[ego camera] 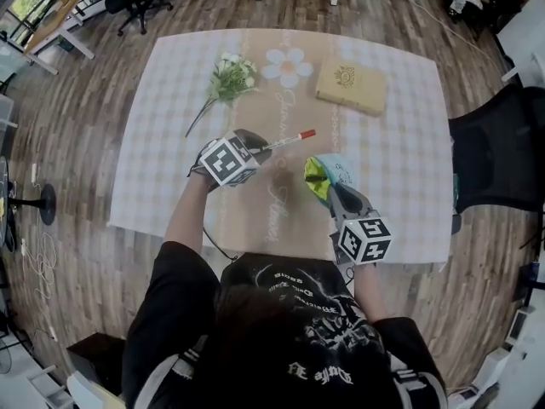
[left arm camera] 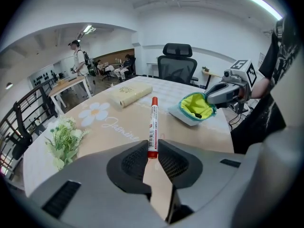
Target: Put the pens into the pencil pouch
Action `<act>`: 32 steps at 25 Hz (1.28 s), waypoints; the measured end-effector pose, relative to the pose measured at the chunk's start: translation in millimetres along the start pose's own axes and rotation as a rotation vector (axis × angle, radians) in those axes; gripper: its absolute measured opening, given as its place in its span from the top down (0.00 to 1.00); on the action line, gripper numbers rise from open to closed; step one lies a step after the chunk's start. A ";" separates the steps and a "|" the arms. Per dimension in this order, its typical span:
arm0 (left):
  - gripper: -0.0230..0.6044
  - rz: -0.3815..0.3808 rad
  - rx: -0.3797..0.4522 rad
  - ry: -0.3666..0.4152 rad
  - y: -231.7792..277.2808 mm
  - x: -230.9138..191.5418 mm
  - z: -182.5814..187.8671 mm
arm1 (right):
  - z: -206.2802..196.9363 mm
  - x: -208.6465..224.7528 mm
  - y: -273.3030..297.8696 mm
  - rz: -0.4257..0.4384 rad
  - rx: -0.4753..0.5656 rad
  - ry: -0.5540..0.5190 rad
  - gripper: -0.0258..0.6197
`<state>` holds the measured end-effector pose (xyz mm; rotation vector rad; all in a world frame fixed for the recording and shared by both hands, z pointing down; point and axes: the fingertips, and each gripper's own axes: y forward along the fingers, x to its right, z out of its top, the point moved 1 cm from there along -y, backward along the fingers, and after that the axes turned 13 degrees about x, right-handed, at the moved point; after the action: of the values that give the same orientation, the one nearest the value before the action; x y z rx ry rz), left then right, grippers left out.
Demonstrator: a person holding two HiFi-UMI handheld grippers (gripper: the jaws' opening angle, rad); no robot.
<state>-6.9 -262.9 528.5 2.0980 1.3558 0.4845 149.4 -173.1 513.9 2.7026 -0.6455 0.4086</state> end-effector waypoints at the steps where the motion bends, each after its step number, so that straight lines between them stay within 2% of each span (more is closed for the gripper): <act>1: 0.83 -0.002 -0.005 0.004 -3.9 1.9 -1.9 | -0.5 -0.8 -0.1 -0.008 -0.001 -0.009 0.90; 11: 0.83 -0.002 0.021 0.047 -37.3 17.7 -9.0 | -3.3 -15.0 9.2 -0.042 -0.011 -0.049 0.90; 21: 0.83 -0.044 0.011 0.102 -54.4 35.4 -18.5 | -4.5 -21.9 21.2 -0.088 -0.018 -0.048 0.90; 32: 0.83 -0.095 -0.032 0.138 -47.9 52.8 -30.7 | -6.3 -33.0 23.9 -0.086 -0.003 -0.049 0.90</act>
<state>-36.3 -191.5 520.2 1.9951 1.5078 0.6162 108.5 -178.2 514.1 2.7330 -0.5405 0.3209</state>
